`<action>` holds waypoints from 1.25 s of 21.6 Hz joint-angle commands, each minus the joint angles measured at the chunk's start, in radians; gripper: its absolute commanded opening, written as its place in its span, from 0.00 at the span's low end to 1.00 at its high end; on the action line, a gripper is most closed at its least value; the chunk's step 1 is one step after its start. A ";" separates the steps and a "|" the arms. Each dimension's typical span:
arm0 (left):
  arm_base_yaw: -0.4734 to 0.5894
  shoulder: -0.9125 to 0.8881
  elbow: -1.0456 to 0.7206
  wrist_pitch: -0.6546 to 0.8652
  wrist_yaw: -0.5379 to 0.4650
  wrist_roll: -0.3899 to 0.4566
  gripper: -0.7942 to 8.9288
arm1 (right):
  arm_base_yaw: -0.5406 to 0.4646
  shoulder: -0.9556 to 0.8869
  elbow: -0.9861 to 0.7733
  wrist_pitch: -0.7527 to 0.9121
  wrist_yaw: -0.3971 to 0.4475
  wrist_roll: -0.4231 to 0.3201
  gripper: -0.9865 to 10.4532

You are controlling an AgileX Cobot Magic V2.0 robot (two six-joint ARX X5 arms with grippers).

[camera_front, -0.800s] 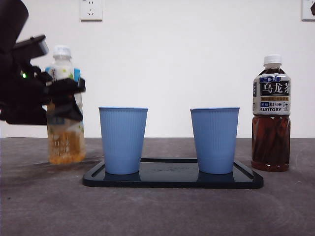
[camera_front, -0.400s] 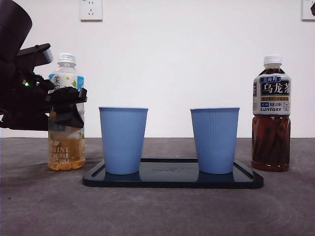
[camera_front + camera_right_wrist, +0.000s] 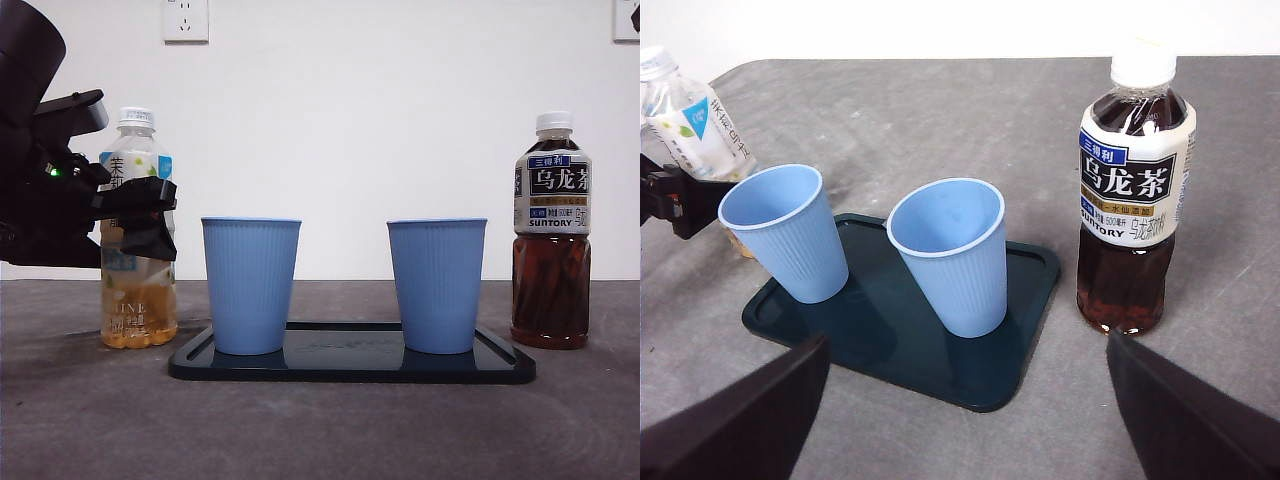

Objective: Pour the drink into the cup

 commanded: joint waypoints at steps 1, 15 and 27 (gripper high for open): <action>-0.004 0.007 0.015 0.007 0.003 0.011 0.51 | 0.006 0.000 0.014 0.010 0.001 0.010 0.47; -0.004 -0.041 0.015 -0.131 0.003 0.011 0.57 | 0.006 0.000 0.014 0.010 0.002 0.009 0.47; -0.040 -0.451 0.015 -0.634 0.003 -0.055 0.56 | 0.006 0.002 0.014 0.010 0.029 0.010 0.47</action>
